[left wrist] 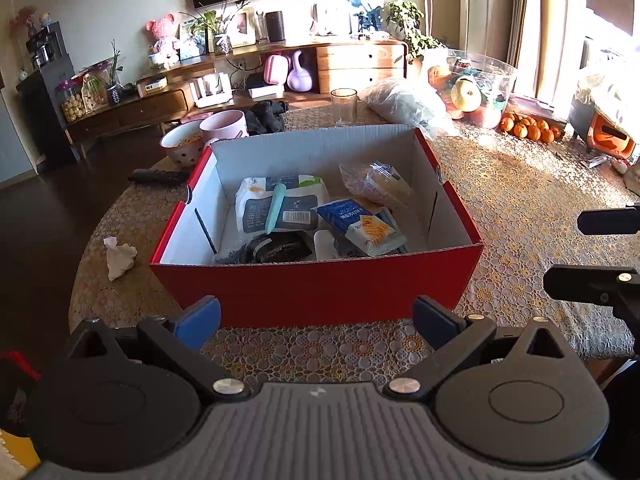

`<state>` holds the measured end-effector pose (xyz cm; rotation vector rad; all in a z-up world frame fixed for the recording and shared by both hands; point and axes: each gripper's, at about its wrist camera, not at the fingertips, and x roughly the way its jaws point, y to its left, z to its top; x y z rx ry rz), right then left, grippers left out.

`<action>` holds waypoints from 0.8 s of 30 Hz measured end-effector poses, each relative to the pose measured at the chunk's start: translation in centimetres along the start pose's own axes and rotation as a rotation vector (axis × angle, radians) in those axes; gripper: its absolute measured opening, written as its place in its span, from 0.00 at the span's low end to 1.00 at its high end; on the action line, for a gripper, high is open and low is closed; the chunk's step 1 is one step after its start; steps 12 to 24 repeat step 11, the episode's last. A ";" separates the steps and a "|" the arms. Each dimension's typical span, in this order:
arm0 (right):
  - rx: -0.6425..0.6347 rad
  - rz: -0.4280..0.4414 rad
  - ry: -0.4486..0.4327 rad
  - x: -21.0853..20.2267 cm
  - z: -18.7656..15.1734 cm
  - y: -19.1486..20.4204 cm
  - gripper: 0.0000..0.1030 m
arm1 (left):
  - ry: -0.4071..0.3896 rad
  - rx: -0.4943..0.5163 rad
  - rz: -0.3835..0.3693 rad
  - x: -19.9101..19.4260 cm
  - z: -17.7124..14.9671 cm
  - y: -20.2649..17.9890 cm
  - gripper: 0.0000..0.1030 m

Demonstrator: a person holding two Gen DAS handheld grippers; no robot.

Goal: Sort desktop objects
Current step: 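Withdraw both open tools up and away from the red box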

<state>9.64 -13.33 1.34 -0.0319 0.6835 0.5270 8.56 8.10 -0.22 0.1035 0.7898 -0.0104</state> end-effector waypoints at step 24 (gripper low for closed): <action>0.038 -0.004 -0.008 -1.3 -1.2 -1.1 0.85 | 0.008 -0.013 0.002 -0.7 -0.6 -1.1 1.00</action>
